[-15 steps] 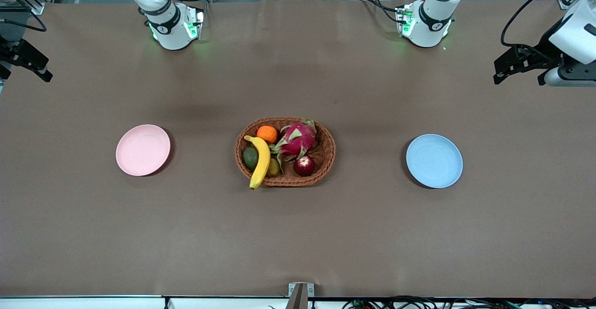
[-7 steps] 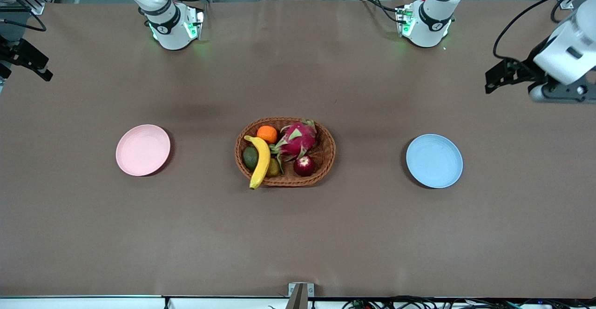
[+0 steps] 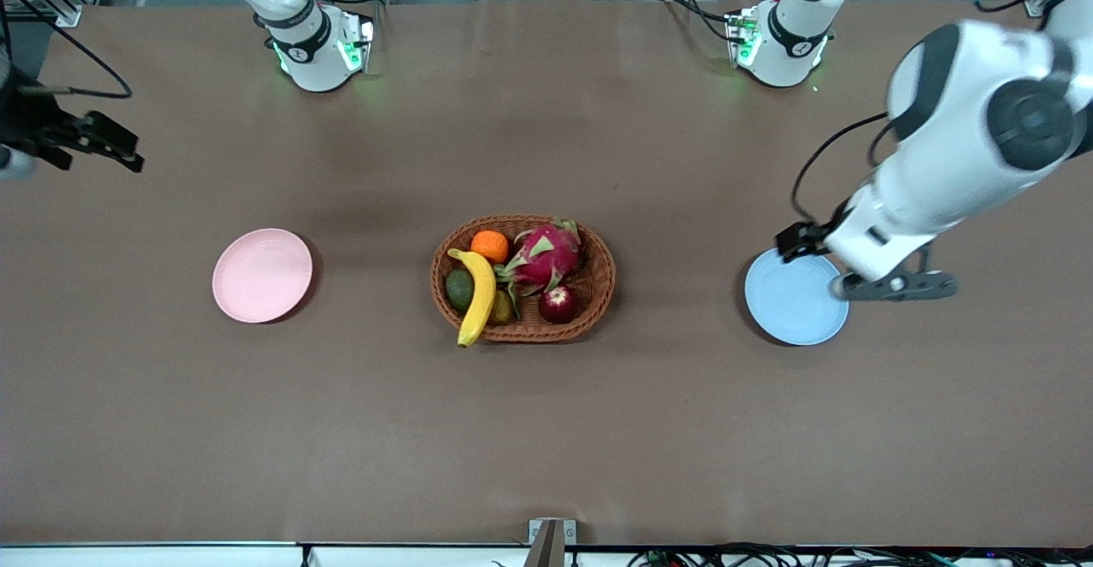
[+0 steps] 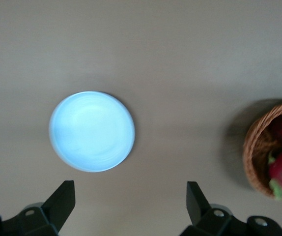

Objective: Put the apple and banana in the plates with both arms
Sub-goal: 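Move the left gripper and the right gripper toward the fruit basket, then lower the left gripper onto the red apple while the right gripper lowers onto the banana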

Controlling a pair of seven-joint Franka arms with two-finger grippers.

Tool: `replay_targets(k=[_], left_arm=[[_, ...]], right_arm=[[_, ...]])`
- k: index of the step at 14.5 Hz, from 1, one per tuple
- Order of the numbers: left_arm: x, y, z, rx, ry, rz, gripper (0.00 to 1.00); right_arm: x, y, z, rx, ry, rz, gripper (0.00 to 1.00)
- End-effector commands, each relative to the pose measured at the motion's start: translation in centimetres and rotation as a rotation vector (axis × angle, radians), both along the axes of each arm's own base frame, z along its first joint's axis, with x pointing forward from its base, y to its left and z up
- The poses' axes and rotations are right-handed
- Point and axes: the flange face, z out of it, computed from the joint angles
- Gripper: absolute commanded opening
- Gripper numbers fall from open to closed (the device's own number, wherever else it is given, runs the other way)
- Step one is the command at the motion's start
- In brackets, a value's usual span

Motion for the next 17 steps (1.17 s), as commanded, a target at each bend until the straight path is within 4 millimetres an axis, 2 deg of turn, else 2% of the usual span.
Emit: replay_targets(k=[1, 2, 3, 5, 7, 8, 10, 12, 15, 16, 17], left_arm=[[0.7, -5.7, -3.7, -0.02, -0.011, 0.118, 1.0], [0.6, -8.0, -5.4, -0.024, -0.016, 0.177, 1.0], [0.7, -9.3, -6.6, -0.033, -0.023, 0.228, 1.0], [0.7, -12.4, -9.4, -0.057, -0.046, 0.267, 1.0], [0.0, -16.1, -12.1, -0.079, -0.038, 0.264, 1.0], [0.5, -17.4, -12.9, -0.091, -0.045, 0.263, 1.0], [0.7, -20.4, -14.2, -0.106, -0.051, 0.255, 1.0], [0.8, -22.5, -15.1, -0.138, -0.08, 0.276, 1.0], [0.2, -24.9, -17.1, -0.187, -0.118, 0.293, 1.0], [-0.3, -26.1, -18.1, -0.196, -0.127, 0.283, 1.0], [-0.1, -26.3, -18.5, -0.214, -0.143, 0.287, 1.0]], right_arm=[[1.2, 2.3, -2.9, 0.019, 0.103, 0.084, 1.0], [1.6, 4.4, -3.4, 0.021, 0.115, 0.131, 1.0], [1.9, 7.6, -4.0, 0.034, 0.12, 0.182, 1.0], [2.9, 11.8, -6.1, 0.102, 0.121, 0.217, 1.0], [4.6, 16.2, -10.2, 0.142, 0.13, 0.217, 1.0], [5.2, 18.0, -11.9, 0.17, 0.124, 0.213, 1.0], [6.1, 22.9, -15.5, 0.202, 0.102, 0.222, 1.0], [6.3, 27.0, -17.7, 0.194, 0.061, 0.186, 0.99], [6.8, 33.0, -19.2, 0.192, 0.021, 0.139, 0.82], [7.3, 34.0, -19.8, 0.19, 0.022, 0.117, 0.81], [7.8, 35.0, -20.5, 0.188, 0.021, 0.116, 0.81]])
